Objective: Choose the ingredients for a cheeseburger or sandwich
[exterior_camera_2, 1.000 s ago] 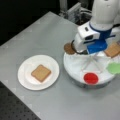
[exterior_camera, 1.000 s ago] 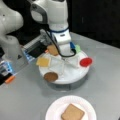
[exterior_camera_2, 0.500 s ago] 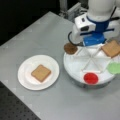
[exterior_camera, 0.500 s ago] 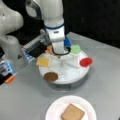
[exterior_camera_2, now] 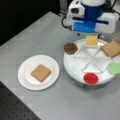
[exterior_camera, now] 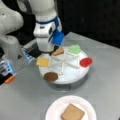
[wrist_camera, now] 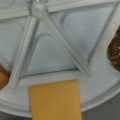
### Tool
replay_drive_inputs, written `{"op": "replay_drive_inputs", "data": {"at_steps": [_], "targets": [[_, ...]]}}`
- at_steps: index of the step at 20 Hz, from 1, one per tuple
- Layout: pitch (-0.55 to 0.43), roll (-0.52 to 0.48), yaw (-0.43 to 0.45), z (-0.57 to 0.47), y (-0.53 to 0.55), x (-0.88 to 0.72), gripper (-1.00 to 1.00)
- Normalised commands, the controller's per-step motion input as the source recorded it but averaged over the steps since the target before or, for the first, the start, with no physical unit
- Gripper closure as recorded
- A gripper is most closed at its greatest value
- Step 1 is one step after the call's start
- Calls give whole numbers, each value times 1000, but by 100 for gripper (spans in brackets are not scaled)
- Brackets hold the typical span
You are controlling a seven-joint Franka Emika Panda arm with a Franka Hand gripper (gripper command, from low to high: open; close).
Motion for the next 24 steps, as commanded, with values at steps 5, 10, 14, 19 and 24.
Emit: {"op": "replay_drive_inputs", "data": {"at_steps": [5, 10, 14, 19, 24], "targets": [[129, 308, -212, 200, -278, 169, -100], [129, 358, -30, 194, -462, 355, -100], [154, 363, 89, 144, -505, 496, -100], [186, 345, 129, 109, -429, 532, -100], [261, 394, 171, 56, -349, 454, -100]]}}
